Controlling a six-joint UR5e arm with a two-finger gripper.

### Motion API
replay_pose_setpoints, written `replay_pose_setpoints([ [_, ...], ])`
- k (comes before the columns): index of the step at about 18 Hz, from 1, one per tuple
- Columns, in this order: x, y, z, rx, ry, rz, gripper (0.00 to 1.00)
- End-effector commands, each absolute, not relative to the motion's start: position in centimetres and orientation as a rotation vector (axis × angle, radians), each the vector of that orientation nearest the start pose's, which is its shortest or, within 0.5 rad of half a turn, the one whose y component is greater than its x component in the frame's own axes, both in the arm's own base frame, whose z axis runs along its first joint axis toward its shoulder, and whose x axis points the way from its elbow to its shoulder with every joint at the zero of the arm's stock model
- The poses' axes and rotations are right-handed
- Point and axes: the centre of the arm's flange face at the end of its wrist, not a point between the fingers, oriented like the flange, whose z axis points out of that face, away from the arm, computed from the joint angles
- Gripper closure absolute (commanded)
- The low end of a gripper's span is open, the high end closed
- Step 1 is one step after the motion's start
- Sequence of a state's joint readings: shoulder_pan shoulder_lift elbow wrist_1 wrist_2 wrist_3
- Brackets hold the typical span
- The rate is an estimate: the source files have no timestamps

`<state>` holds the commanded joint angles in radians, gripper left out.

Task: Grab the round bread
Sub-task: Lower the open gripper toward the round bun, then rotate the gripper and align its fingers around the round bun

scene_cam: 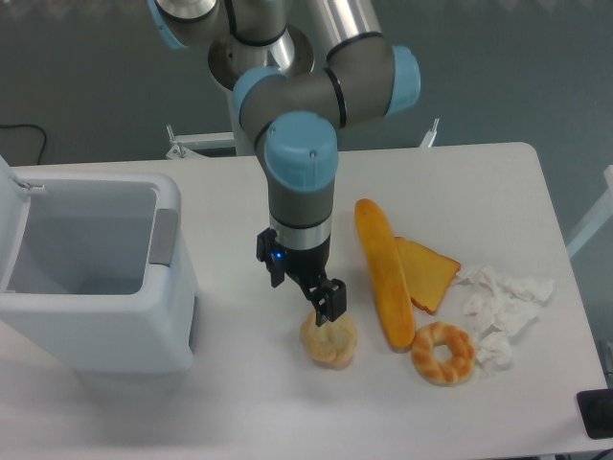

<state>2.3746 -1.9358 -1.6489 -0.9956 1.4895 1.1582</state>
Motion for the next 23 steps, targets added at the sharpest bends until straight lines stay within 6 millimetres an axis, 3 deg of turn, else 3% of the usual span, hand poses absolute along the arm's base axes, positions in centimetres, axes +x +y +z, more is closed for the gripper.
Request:
replay_pose_setpoints([
  [13,-35.9,52.5,27.2,-3.068,0.541,0.113,0.0],
  [19,-36.1,52.3,27.3,-3.077,0.535,0.128,0.0],
  [23,-36.4,52.1,27.7,-3.102,0.373,0.145,0.0],
])
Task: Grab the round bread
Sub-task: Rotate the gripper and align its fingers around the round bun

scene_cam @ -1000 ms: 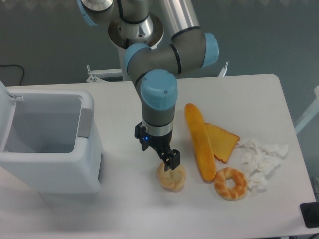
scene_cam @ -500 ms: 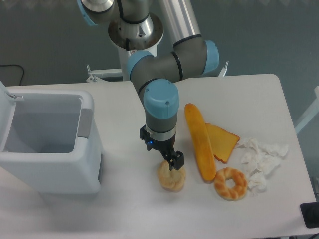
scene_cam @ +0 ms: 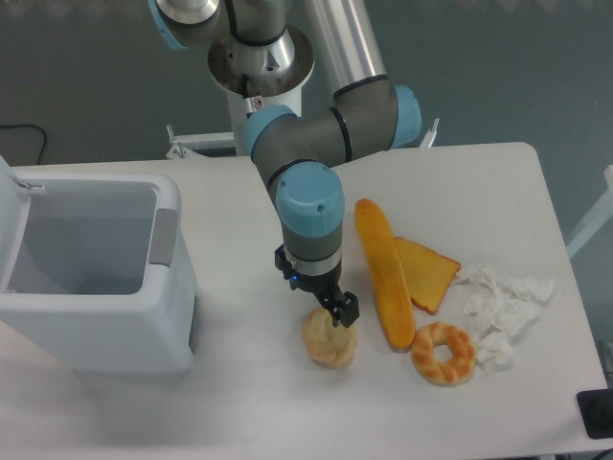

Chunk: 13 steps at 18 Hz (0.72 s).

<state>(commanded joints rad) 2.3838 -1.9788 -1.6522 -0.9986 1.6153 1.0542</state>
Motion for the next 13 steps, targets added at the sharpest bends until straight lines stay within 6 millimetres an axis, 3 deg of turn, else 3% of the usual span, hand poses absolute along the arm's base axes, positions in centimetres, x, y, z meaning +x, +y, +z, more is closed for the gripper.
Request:
replay_pose_setpoints([
  [3,-36.9,52.9,28.7,-3.094,0.154,0.166,0.0],
  [9,-37.1,52.9,28.5,-3.085,-0.25,0.17,0.0],
  [13,-38.5,52.9,27.5,-3.082,-0.556,0.245,0.0],
])
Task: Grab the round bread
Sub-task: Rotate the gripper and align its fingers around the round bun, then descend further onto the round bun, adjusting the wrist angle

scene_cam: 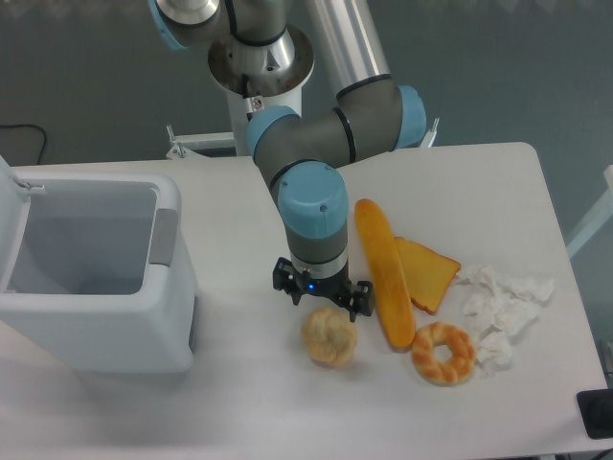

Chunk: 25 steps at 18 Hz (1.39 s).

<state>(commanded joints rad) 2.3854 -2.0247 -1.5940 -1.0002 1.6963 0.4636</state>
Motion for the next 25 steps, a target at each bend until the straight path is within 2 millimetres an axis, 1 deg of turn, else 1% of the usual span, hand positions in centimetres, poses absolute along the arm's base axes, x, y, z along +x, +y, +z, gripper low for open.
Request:
replay_pose_setpoints([
  [1,-38.9,53.2,27.4,-3.07,-0.617,0.253,0.0],
  [3,-39.1,53.3,25.6,-3.062,-0.744,0.241,0.0],
  [5,-39.3,53.5,24.9,-3.056,-0.799,0.233,0.0],
  [7,-39.2,53.5,25.3,-3.043,-0.809,0.225,0.0],
  [11,-39.6,53.3,25.1,-3.006,-0.948,0.226,0.0],
  [13,-39.6,53.5,25.2,-2.992,-0.974,0.226,0.0],
  [15,-39.4,53.8,25.7,-2.965,-1.014,0.221,0.0],
  [17,-39.1,53.9,25.6,-2.94,-1.081,0.218,0.0],
  [21,-39.0,53.8,24.4,-2.957,-1.091,0.208,0.0],
  [25,-39.1,54.1,24.5,-2.952,-1.074,0.195,0.0],
])
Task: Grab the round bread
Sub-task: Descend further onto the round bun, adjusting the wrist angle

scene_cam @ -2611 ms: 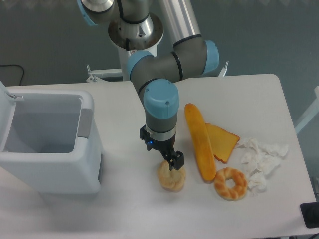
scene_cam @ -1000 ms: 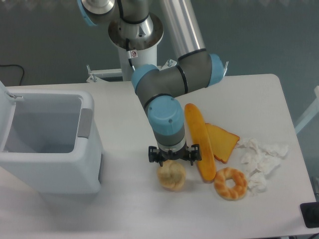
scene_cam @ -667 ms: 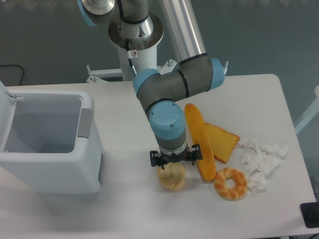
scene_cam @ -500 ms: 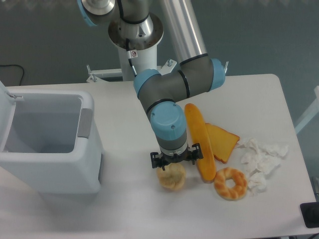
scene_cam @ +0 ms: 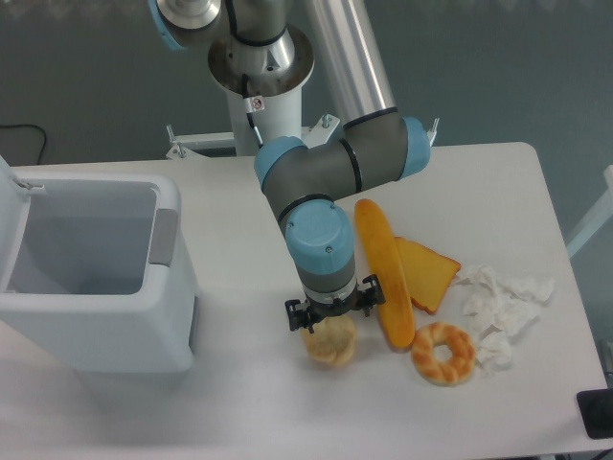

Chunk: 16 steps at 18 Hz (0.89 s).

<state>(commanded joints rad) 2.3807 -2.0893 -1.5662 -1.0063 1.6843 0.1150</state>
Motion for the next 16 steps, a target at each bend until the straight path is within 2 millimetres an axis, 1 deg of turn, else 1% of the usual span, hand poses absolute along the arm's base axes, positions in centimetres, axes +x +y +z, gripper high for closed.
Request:
replay_pose_setpoints([
  [2,-38.9,54.3,24.5,-2.954,-1.062,0.194,0.0],
  [3,-39.0,54.4,24.1,-2.96,-1.054,0.192,0.0],
  [5,-39.4,55.2,22.5,-2.968,-1.039,0.134,0.0],
  [6,-39.7,55.5,22.2,-2.967,-1.043,0.131,0.0],
  [8,-39.6,55.6,22.4,-2.961,-1.046,0.128,0.0],
  [11,-39.6,55.6,22.5,-2.962,-1.044,0.128,0.0],
  [14,-40.2,55.0,21.7,-2.971,-1.059,0.119,0.0],
  [16,-41.2,54.5,21.2,-2.966,-1.08,0.114,0.0],
])
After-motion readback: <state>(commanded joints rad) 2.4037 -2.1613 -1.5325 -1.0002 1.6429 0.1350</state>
